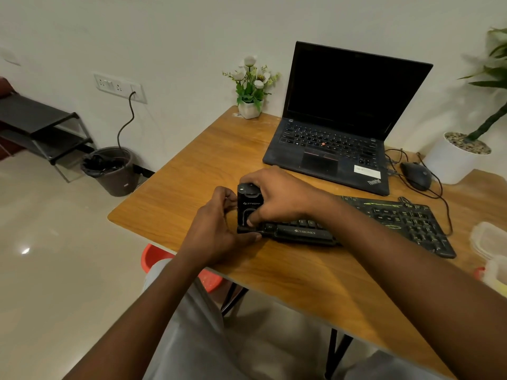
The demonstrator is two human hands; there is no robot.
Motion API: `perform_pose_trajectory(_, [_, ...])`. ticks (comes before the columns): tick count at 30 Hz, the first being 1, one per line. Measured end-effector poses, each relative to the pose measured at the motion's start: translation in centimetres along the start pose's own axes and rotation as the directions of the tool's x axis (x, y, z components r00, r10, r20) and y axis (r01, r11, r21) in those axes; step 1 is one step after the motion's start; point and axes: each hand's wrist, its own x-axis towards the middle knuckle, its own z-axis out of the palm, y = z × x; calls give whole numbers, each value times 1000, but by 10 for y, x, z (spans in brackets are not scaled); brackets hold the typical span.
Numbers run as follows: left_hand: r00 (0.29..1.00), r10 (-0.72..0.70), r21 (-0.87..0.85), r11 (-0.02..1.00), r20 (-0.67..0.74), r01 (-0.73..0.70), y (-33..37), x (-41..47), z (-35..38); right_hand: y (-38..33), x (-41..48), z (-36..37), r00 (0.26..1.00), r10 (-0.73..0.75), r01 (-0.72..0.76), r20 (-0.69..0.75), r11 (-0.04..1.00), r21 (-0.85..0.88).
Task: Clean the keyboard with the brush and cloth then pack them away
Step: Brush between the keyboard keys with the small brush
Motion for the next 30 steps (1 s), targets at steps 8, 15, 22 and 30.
perform_pose_trajectory(8, [1000, 2, 0, 1000, -4, -2, -2, 0, 1, 0, 2, 0, 999, 28, -27, -41, 999, 24])
perform_pose_trajectory(15, [1000, 6, -12, 1000, 1, -6, -4, 2, 1, 10, -11, -4, 998, 64, -64, 7, 996, 56])
perform_pose_trajectory(22, [1000, 11, -25, 1000, 4, -11, -4, 3, 1, 18, -21, -9, 994, 101, -99, -36, 993, 57])
perform_pose_trajectory(30, [1000, 18, -9, 1000, 3, -18, -4, 3, 0, 15, -23, -7, 995, 88, -86, -37, 994, 70])
